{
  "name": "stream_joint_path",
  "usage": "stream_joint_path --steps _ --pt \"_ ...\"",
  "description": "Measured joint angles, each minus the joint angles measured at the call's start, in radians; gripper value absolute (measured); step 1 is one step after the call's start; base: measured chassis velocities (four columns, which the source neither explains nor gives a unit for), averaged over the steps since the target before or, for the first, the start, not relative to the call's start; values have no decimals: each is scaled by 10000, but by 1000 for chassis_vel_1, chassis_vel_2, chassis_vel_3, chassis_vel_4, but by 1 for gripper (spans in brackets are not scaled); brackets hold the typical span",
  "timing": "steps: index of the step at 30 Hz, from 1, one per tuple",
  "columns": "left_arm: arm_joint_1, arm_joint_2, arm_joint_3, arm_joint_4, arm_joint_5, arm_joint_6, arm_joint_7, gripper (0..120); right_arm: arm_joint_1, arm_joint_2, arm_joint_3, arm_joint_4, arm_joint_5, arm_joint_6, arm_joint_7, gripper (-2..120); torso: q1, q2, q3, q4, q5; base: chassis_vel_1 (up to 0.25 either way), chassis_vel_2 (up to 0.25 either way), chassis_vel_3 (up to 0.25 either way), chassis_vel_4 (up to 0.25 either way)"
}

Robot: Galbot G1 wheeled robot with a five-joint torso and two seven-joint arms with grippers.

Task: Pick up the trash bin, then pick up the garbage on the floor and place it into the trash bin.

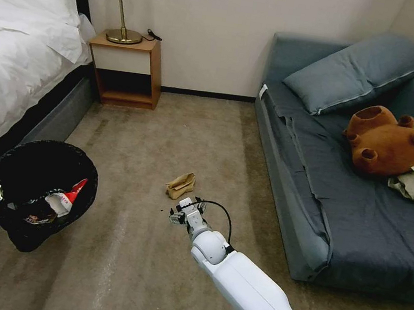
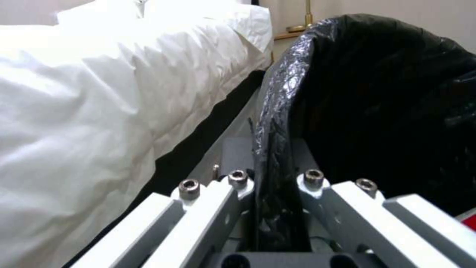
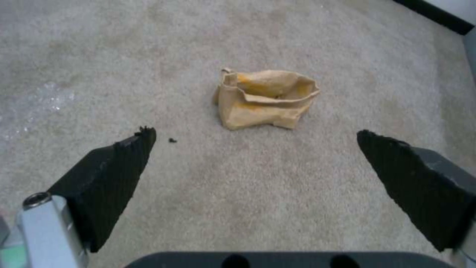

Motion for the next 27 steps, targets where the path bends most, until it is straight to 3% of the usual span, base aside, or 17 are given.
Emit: stream_joint_path --steps 27 --pt "-173 108 -77 413 -232 4 4 4 249 254 -88 -968 -571 389 -710 100 0 0 0 0 0 -36 39 43 -39"
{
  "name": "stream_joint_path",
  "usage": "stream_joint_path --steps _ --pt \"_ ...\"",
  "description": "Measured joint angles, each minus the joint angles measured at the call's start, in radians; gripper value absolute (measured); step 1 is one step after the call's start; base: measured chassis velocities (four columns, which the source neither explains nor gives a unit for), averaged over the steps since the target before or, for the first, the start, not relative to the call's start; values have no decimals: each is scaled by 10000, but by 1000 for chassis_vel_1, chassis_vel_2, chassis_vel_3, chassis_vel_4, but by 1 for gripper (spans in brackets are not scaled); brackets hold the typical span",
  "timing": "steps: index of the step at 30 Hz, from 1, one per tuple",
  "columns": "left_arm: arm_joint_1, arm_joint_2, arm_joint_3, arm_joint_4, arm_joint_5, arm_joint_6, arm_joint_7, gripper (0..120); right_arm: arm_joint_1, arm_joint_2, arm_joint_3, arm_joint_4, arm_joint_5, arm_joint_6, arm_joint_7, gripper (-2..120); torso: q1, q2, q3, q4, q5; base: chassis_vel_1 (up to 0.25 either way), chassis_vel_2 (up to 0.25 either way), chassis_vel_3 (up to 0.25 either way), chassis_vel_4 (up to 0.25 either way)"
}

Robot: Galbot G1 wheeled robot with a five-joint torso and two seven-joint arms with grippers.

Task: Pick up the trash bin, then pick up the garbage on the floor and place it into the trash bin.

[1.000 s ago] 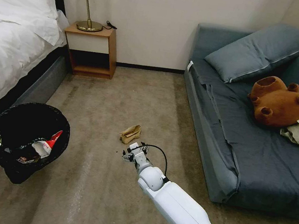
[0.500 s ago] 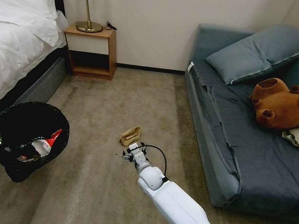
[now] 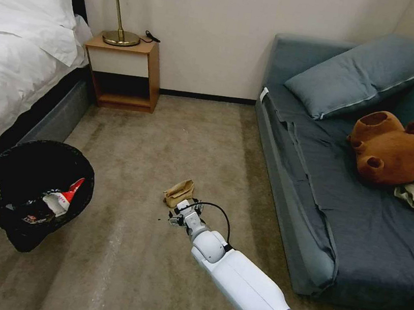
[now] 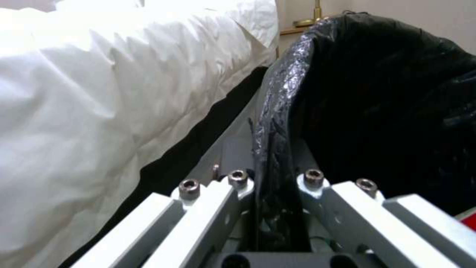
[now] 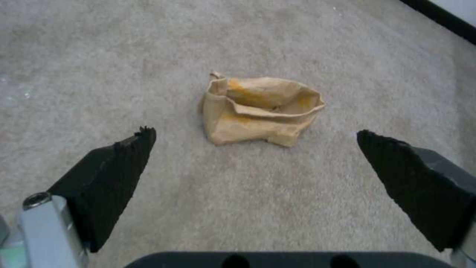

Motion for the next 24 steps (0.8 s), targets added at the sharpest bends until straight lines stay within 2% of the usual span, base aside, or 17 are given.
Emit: stream_joint_path --steps 24 --pt "124 52 -141 -14 -105 -32 40 4 -112 70 -63 -153 -240 30 -218 100 0 0 0 -1 0 -62 58 60 -58"
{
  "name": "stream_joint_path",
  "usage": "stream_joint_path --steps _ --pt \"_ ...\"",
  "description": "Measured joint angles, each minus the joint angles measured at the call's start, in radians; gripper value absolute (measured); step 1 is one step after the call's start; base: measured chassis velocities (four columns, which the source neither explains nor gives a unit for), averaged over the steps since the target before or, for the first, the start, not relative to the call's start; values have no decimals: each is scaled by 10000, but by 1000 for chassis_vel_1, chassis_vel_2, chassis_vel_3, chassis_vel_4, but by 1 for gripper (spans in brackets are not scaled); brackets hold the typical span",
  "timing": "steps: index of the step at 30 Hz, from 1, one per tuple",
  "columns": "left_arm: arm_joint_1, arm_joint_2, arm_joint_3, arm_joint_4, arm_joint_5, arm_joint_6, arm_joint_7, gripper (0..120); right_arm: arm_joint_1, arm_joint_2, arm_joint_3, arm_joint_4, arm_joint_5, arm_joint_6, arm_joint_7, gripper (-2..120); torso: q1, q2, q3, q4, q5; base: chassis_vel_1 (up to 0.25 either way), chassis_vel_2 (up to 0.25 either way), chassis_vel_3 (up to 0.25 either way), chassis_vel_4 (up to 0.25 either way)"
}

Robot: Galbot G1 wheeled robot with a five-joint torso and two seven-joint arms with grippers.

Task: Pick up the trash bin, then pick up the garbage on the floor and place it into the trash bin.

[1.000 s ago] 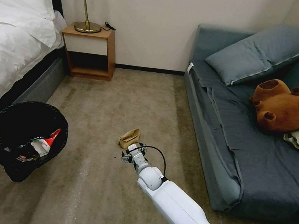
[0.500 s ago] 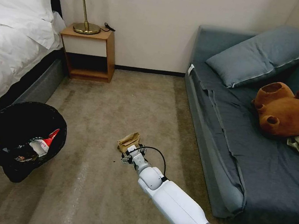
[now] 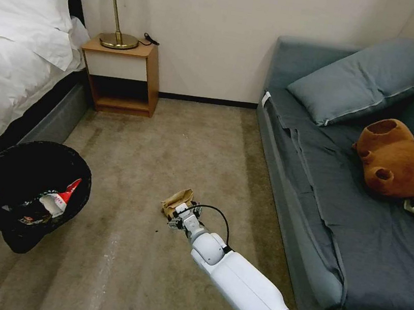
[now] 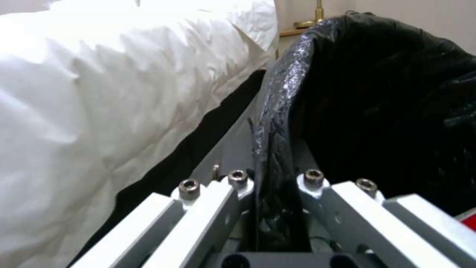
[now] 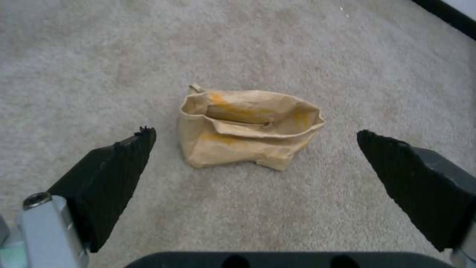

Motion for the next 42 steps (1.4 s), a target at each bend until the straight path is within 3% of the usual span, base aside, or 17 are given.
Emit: stream_joint_path --steps 19,42 --pt "280 86 -273 92 -220 -263 139 4 -167 442 -7 -285 -25 -128 56 100 0 0 0 1 0 -78 74 74 -74" --pt "267 81 -175 76 -169 -309 180 4 -388 595 305 -479 -244 -75 13 100 0 0 0 1 0 -72 74 69 -71"
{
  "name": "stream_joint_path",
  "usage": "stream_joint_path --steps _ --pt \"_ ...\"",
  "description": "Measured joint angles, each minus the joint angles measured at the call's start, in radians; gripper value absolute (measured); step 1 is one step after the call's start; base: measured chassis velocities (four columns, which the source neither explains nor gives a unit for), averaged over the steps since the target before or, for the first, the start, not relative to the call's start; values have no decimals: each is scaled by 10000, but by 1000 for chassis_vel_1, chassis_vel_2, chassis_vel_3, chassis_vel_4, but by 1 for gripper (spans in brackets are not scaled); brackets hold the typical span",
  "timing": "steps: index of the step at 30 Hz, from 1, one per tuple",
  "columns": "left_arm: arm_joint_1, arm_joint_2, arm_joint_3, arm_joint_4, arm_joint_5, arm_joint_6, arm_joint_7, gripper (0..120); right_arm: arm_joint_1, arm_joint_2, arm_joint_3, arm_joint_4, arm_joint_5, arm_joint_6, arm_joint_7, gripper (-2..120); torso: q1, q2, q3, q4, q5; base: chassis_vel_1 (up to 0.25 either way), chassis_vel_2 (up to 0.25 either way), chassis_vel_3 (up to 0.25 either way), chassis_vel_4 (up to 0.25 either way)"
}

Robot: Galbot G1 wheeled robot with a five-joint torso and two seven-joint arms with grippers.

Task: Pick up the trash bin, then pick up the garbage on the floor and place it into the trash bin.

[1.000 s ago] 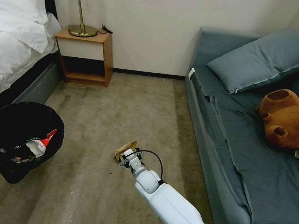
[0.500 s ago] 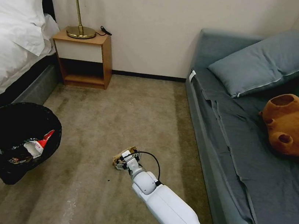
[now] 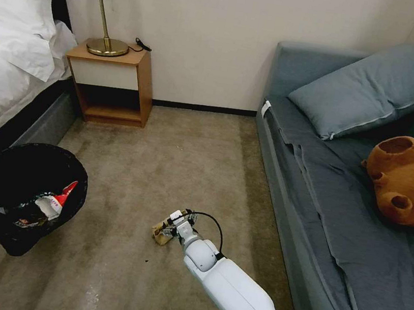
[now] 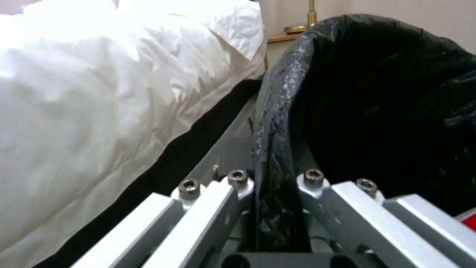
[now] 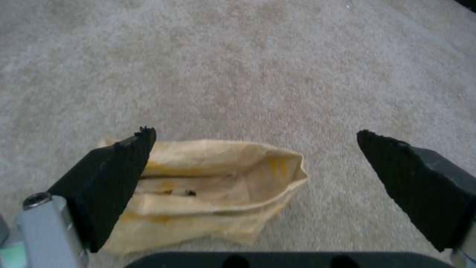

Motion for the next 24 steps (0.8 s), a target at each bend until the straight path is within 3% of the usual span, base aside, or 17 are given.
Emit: stream_joint_path --steps 13,24 --pt "-70 -113 70 199 93 -46 45 4 -199 28 -169 140 203 -343 165 100 0 0 0 -1 0 -71 64 62 -60" --pt "-95 -44 87 302 63 -47 60 4 -172 414 -34 -163 370 -656 135 100 0 0 1 2 -1 0 0 0 0"
